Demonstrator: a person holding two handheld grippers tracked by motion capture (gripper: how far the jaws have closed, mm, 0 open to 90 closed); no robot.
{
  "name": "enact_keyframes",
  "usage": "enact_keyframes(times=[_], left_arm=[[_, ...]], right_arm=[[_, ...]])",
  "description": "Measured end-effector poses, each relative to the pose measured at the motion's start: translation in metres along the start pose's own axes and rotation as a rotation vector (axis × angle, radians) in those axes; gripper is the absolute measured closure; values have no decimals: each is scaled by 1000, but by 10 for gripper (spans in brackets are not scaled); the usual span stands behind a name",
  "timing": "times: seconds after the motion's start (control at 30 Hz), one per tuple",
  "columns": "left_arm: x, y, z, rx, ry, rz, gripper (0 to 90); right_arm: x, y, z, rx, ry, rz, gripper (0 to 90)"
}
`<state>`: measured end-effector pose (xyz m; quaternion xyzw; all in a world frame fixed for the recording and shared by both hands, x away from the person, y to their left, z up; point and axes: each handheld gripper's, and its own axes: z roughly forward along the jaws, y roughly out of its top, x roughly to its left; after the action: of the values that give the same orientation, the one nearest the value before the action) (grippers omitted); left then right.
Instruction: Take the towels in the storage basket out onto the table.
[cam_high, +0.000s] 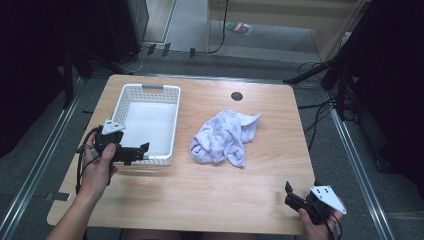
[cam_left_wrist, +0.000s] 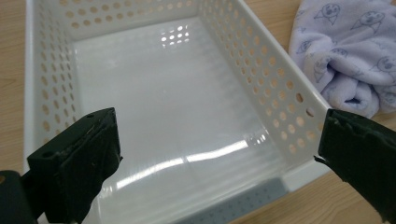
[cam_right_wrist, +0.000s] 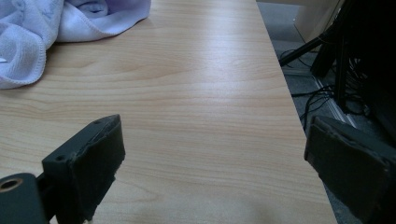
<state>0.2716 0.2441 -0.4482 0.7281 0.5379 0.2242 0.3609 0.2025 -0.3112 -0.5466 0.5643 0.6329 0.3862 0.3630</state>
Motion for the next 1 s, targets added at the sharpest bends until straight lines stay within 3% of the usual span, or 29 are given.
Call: enact_keyframes(times=[0.3,0.63,0.77,1.0], left_arm=[[19,-35,-20,-73,25,-33,0],[44,-70,-35,-103,63,-88,0],[62,-89,-46,-141,78,-119,0],[82,-117,-52,-168,100,-162,0]], right_arm=[[0,0,0,3,0,1,51],[0,0,0,2,0,-3,51],[0,0,0,5,-1,1,51],[0,0,0,5,-1,-3,51]])
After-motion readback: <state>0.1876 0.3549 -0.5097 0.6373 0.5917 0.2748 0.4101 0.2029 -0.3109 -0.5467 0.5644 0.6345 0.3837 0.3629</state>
